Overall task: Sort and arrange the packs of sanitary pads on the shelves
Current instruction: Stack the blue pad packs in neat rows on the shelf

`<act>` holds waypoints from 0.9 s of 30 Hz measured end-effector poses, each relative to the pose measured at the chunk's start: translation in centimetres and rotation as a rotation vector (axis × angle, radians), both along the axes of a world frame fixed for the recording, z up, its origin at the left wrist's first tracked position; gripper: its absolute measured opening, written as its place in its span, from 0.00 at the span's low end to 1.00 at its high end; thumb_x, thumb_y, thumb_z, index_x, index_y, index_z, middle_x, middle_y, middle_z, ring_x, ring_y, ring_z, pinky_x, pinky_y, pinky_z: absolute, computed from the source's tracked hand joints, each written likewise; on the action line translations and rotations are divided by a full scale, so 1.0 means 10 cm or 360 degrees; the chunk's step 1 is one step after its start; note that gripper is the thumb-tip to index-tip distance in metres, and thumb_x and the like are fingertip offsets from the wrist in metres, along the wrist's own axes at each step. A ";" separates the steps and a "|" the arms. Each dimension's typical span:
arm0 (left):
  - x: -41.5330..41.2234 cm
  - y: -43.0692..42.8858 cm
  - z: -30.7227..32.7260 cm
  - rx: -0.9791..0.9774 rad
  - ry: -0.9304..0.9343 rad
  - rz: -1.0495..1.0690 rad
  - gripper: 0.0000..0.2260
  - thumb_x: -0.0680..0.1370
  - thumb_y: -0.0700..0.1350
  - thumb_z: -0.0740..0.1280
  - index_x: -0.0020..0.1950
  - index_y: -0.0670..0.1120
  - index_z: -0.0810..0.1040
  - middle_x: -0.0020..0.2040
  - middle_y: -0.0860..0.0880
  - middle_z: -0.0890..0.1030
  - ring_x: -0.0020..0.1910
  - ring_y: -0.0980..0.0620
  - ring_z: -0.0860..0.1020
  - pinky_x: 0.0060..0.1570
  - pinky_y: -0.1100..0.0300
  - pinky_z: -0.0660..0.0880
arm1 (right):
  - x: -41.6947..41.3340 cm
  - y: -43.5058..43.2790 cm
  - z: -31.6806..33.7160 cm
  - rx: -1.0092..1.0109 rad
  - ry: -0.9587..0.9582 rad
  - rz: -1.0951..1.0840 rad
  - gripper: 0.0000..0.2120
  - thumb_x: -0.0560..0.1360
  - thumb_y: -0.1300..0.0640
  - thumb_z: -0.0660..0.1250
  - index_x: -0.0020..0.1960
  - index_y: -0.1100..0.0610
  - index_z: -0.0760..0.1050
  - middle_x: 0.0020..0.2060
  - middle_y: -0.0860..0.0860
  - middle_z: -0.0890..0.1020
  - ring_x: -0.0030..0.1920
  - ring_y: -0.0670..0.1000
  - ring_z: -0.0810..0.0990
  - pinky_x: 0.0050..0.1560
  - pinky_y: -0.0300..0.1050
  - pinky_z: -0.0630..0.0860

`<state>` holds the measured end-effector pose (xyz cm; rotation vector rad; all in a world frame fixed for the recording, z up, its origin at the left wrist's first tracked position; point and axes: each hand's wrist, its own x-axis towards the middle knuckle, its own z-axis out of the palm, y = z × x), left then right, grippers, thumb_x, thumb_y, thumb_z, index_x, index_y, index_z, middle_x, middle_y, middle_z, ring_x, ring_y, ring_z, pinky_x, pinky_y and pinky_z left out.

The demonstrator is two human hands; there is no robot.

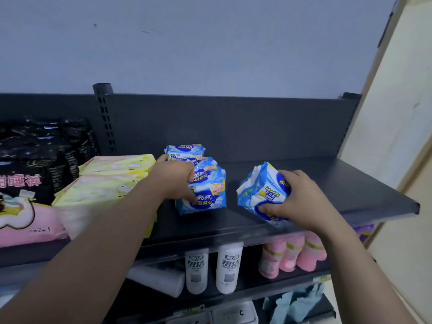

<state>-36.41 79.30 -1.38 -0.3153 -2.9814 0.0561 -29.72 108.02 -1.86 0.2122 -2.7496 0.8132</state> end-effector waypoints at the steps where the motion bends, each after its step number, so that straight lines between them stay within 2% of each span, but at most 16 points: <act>1: -0.02 0.01 0.01 -0.0056 -0.0037 0.0025 0.24 0.61 0.64 0.75 0.41 0.51 0.68 0.39 0.57 0.75 0.43 0.54 0.74 0.64 0.56 0.61 | -0.05 0.01 -0.01 0.0003 -0.0005 0.0031 0.24 0.56 0.41 0.78 0.48 0.45 0.74 0.46 0.44 0.71 0.48 0.51 0.74 0.48 0.46 0.74; 6: -0.04 0.01 0.02 -0.0095 -0.0147 0.0131 0.24 0.61 0.62 0.77 0.46 0.52 0.71 0.45 0.56 0.77 0.49 0.53 0.74 0.69 0.52 0.54 | -0.19 0.06 -0.04 -0.0002 -0.0030 0.0138 0.25 0.57 0.43 0.79 0.51 0.44 0.74 0.47 0.43 0.71 0.49 0.49 0.74 0.49 0.45 0.74; 10: -0.07 0.02 0.02 -0.0086 -0.0203 0.0210 0.22 0.63 0.59 0.77 0.46 0.52 0.70 0.48 0.54 0.76 0.51 0.51 0.74 0.71 0.49 0.53 | -0.25 0.06 -0.07 0.0014 -0.0043 0.0214 0.26 0.56 0.42 0.78 0.52 0.42 0.74 0.47 0.42 0.71 0.49 0.49 0.74 0.48 0.43 0.74; 16: 0.05 -0.01 -0.02 -0.0036 -0.0156 0.0240 0.25 0.61 0.61 0.78 0.49 0.54 0.70 0.48 0.55 0.76 0.51 0.51 0.73 0.69 0.48 0.53 | -0.21 -0.03 -0.03 0.0078 -0.0067 0.0349 0.38 0.54 0.43 0.78 0.61 0.41 0.68 0.50 0.40 0.73 0.51 0.46 0.75 0.52 0.47 0.77; 20: 0.23 -0.07 0.04 0.0075 -0.0109 0.0180 0.26 0.60 0.61 0.78 0.52 0.58 0.72 0.59 0.56 0.73 0.60 0.52 0.73 0.71 0.45 0.47 | -0.10 -0.17 0.00 0.0094 -0.0076 0.0507 0.35 0.54 0.44 0.79 0.57 0.40 0.68 0.49 0.40 0.74 0.49 0.44 0.76 0.50 0.46 0.76; 23: 0.38 -0.17 0.14 0.0147 -0.0075 0.0157 0.29 0.63 0.60 0.77 0.61 0.60 0.73 0.65 0.58 0.70 0.65 0.54 0.71 0.72 0.42 0.44 | -0.05 -0.35 0.01 0.0138 -0.0079 0.0621 0.35 0.55 0.45 0.80 0.58 0.40 0.70 0.49 0.40 0.75 0.50 0.45 0.75 0.53 0.46 0.75; 25: 0.48 -0.26 0.17 0.0242 0.0019 0.0185 0.27 0.66 0.60 0.75 0.63 0.59 0.73 0.64 0.58 0.73 0.64 0.54 0.72 0.73 0.43 0.47 | -0.03 -0.50 -0.01 0.0202 -0.0048 0.0683 0.37 0.56 0.45 0.80 0.62 0.41 0.71 0.51 0.41 0.75 0.53 0.45 0.74 0.57 0.46 0.73; 27: 0.59 -0.35 0.15 0.0278 0.0193 0.0229 0.23 0.69 0.59 0.73 0.62 0.57 0.74 0.63 0.56 0.76 0.64 0.52 0.72 0.72 0.46 0.56 | -0.02 -0.68 -0.03 0.0249 -0.0016 0.0732 0.39 0.58 0.44 0.80 0.66 0.43 0.70 0.55 0.42 0.74 0.57 0.47 0.72 0.60 0.46 0.71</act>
